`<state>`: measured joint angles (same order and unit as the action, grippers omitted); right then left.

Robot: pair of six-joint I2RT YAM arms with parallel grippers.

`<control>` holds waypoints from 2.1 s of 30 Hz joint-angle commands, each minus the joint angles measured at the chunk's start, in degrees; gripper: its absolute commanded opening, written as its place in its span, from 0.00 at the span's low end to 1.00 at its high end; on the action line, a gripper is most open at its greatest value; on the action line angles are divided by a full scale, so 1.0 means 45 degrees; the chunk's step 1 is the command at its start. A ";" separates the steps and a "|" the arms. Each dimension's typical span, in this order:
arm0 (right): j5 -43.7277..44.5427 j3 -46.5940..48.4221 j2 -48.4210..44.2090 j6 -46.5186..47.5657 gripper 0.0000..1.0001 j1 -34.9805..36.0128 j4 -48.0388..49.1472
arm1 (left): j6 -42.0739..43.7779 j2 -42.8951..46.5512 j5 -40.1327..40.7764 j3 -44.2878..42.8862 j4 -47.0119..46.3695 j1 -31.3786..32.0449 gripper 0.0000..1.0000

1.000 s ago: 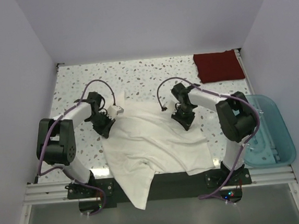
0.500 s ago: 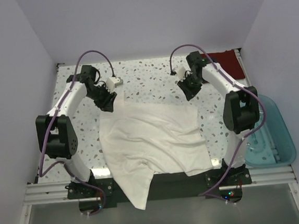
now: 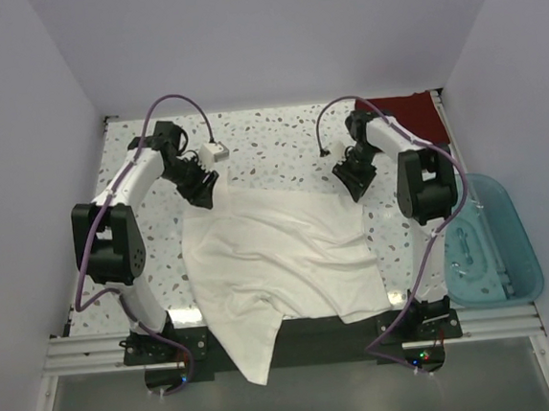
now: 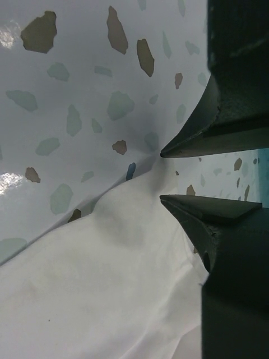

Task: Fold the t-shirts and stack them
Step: Flatten the tshirt out

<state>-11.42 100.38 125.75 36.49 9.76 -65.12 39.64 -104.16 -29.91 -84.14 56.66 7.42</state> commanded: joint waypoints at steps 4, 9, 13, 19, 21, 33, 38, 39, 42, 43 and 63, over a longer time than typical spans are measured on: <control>0.0330 0.0370 0.0570 0.0270 0.39 0.0019 0.0213 | -0.0195 -0.0076 -0.0385 -0.0463 -0.0053 0.0109 0.53; 0.0292 0.0311 0.0200 0.0192 0.39 0.0019 0.0468 | -0.0234 -0.0115 -0.0423 -0.0540 0.0005 0.0148 0.54; 0.0175 0.0954 -0.0151 0.0270 0.38 -0.0020 0.0019 | -0.0273 -0.0115 -0.0424 -0.0619 -0.0014 0.0206 0.54; 0.0642 0.0820 -0.0231 0.0348 0.43 -0.0020 0.0311 | -0.0429 -0.0349 -0.0423 -0.0873 -0.0111 0.0265 0.54; 0.0721 0.0683 -0.0133 0.0368 0.46 -0.0020 0.0350 | -0.0508 -0.0369 -0.0423 -0.0931 -0.0131 0.0284 0.56; 0.0800 -0.1895 -0.0406 0.0211 0.32 0.0448 0.1718 | -0.1054 -0.0642 -0.0092 -0.0990 -0.1087 0.0440 0.59; 0.0604 -0.1798 -0.0562 0.0211 0.33 0.0585 0.1327 | -0.1445 -0.0896 0.0474 -0.0737 -0.2083 0.0733 0.59; 0.0604 -0.1856 -0.0601 0.0231 0.33 0.0605 0.1289 | -0.1522 -0.0935 0.0610 -0.0736 -0.2258 0.0831 0.59; 0.0604 -0.2032 -0.0679 0.0270 0.31 0.0605 0.1132 | -0.1738 -0.1227 0.1021 -0.0794 -0.2747 0.0987 0.59; 0.0643 -0.2129 -0.0718 0.0309 0.30 0.0605 0.1132 | -0.1796 -0.1286 0.1157 -0.0833 -0.2864 0.1007 0.59; 0.0369 -0.1619 -0.0347 0.0114 0.33 0.0448 0.0134 | -0.1836 -0.1893 0.2135 -0.1459 -0.3451 0.1652 0.59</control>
<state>-8.67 94.45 123.70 37.39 11.86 -62.78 32.10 -112.73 -20.69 -88.05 43.53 14.72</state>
